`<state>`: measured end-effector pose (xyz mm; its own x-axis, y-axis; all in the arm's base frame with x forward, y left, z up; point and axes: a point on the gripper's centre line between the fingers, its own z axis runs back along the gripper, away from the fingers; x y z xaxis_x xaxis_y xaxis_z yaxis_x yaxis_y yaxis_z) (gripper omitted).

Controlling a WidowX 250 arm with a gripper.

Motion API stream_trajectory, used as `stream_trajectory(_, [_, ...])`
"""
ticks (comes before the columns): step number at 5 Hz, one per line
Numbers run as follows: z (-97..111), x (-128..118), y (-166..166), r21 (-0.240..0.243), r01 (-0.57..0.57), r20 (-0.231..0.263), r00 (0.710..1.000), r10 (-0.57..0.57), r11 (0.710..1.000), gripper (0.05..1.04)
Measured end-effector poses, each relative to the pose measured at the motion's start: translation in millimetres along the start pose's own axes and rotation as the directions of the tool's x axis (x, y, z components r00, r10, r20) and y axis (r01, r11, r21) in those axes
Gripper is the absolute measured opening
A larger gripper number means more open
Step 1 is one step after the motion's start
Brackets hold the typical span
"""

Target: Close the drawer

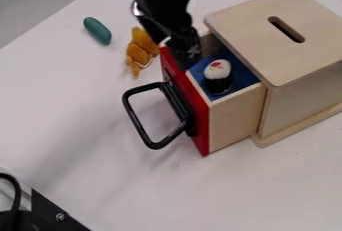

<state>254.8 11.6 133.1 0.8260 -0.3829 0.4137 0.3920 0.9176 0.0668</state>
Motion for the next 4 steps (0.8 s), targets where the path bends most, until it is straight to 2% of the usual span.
stream_trajectory(1, [7, -11, 9, 0.029, -0.013, 0.01, 1.0, 0.013, 0.999, 1.0])
stream_trajectory(2, [10, -24, 11, 0.039, -0.021, 0.008, 1.0, 0.021, 0.999, 1.0])
stream_trajectory(3, [1, -31, 11, 0.02, -0.005, -0.021, 1.0, 0.006, 1.0, 1.0])
stream_trajectory(4, [-10, -40, 11, 0.041, 0.061, -0.083, 0.995, -0.058, 0.997, 1.0])
